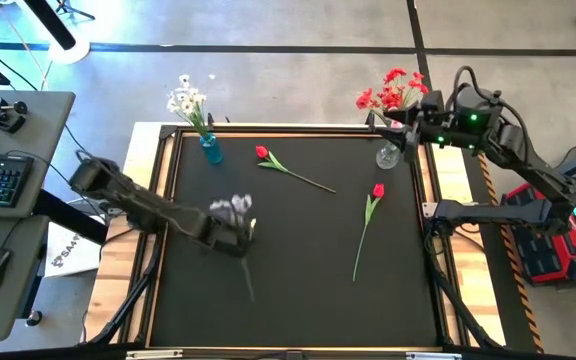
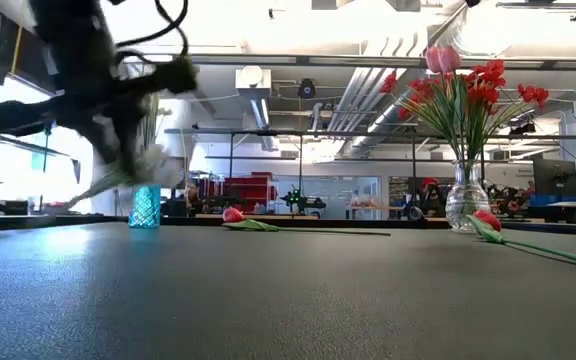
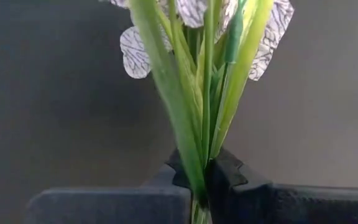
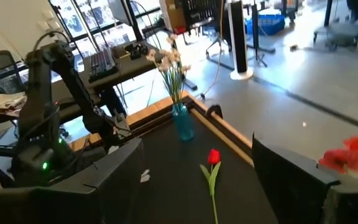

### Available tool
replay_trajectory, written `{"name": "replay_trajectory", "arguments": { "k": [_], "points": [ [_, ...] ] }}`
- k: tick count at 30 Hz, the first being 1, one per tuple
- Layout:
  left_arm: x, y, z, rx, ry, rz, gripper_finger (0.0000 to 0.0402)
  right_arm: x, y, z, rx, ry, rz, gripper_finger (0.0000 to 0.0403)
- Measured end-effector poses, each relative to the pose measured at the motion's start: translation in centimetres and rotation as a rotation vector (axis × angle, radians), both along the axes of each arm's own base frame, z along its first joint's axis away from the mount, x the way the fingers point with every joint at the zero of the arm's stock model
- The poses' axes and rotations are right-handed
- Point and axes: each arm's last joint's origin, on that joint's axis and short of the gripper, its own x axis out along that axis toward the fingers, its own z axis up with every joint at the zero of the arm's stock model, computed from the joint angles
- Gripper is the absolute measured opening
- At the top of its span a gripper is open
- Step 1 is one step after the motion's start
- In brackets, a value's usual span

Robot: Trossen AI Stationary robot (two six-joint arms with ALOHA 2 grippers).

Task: Sort flowers into vase by color
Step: Put the white flowers into the blue vase

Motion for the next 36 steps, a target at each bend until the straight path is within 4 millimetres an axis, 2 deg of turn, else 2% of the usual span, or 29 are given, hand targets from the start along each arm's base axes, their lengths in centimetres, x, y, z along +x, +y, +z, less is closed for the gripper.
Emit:
{"name": "replay_trajectory", "arguments": {
  "k": [7,12,19,22,28,32,36],
  "points": [
    [-1.3,4.5,4.8,0.393,-0.133,-0.079,0.0008,0.1,-0.1,0.7,-0.043,-0.063,0.002,0.0284],
    [-2.2,9.1,8.1,0.758,-0.044,-0.226,0.0009,0.2,-0.1,1.1,-0.060,-0.095,0.001,0.0260],
    [-3.4,15.4,12.5,1.112,0.054,-0.349,0.0009,0.2,-0.1,1.8,-0.100,-0.160,-0.006,0.0231],
    [-4.5,17.7,13.5,1.190,0.134,-0.354,0.0010,0.2,-0.2,1.7,-0.096,-0.156,-0.016,0.0222],
    [-6.6,21.1,14.1,1.215,0.208,-0.336,0.0010,0.2,-0.2,1.4,-0.064,-0.129,-0.020,0.0210],
    [-7.5,22.2,15.3,1.297,0.164,-0.310,0.0010,0.1,-0.2,1.2,-0.025,-0.120,-0.031,0.0209],
    [-8.4,22.5,16.4,1.373,0.169,-0.302,0.0010,0.1,-0.2,1.2,-0.019,-0.122,-0.061,0.0209]
  ]
}}
